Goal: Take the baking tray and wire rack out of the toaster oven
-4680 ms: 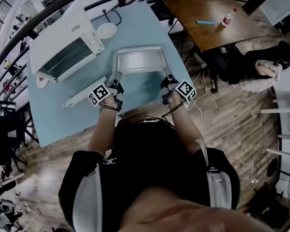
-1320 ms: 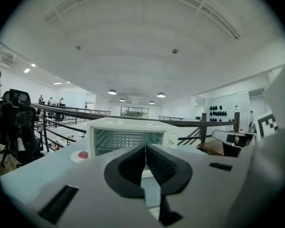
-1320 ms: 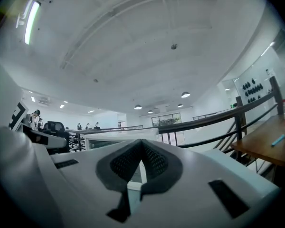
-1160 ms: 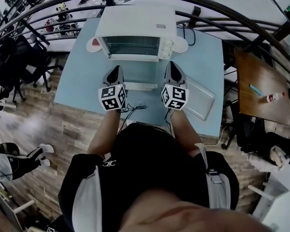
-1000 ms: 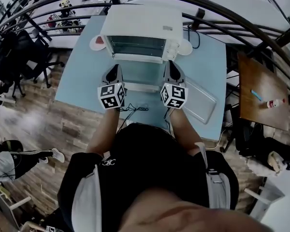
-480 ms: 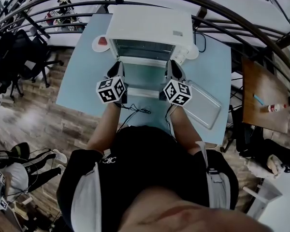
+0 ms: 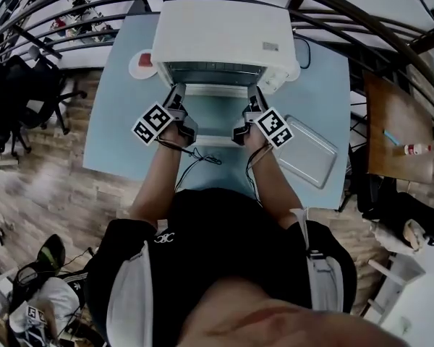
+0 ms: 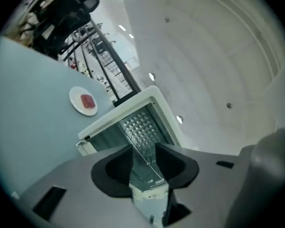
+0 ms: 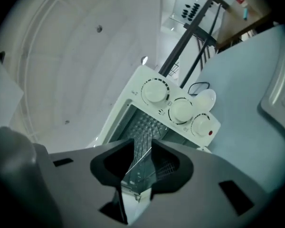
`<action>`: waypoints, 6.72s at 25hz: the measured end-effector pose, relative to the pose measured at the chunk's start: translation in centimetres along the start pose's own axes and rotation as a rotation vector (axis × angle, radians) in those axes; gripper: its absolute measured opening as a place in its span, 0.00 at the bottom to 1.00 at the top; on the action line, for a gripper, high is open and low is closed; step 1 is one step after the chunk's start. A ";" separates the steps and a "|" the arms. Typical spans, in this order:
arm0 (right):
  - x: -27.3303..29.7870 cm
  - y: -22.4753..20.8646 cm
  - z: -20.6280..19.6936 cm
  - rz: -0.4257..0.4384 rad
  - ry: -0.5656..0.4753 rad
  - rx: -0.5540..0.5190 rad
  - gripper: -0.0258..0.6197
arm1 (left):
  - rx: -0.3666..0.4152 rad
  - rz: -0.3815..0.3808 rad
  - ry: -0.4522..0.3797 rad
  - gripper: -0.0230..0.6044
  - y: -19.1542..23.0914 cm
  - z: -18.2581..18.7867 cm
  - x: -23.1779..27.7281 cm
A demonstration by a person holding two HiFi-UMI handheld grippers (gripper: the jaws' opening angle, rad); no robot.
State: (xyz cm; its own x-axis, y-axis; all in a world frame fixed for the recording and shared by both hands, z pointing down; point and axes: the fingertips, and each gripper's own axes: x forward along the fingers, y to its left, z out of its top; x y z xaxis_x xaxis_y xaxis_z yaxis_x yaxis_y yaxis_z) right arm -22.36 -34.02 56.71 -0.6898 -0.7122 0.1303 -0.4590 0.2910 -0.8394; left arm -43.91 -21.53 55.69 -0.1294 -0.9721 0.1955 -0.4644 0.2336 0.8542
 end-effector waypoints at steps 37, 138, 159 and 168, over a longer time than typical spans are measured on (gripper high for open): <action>10.5 -4.7 0.8 -0.048 -0.209 0.409 0.06 | -0.514 -0.118 -0.208 0.08 6.7 3.6 11.3; -39.9 -25.2 12.6 -0.271 -0.319 0.345 0.05 | -0.026 -0.196 0.545 0.07 -10.6 -40.6 -4.1; -39.1 -29.2 9.9 -0.550 -0.099 0.076 0.16 | 0.294 0.008 0.678 0.21 -5.9 -43.6 -3.9; -39.9 -30.6 10.5 -0.719 -0.062 -0.101 0.27 | 0.406 0.062 0.685 0.24 -4.6 -43.3 -3.7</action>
State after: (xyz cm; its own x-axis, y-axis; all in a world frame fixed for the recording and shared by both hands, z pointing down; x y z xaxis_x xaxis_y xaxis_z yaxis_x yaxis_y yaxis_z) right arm 25.05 -21.23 71.64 -0.1669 -0.7837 0.5982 -0.8384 -0.2066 -0.5045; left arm -3.35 -19.82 71.94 0.3403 -0.7225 0.6019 -0.7738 0.1485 0.6157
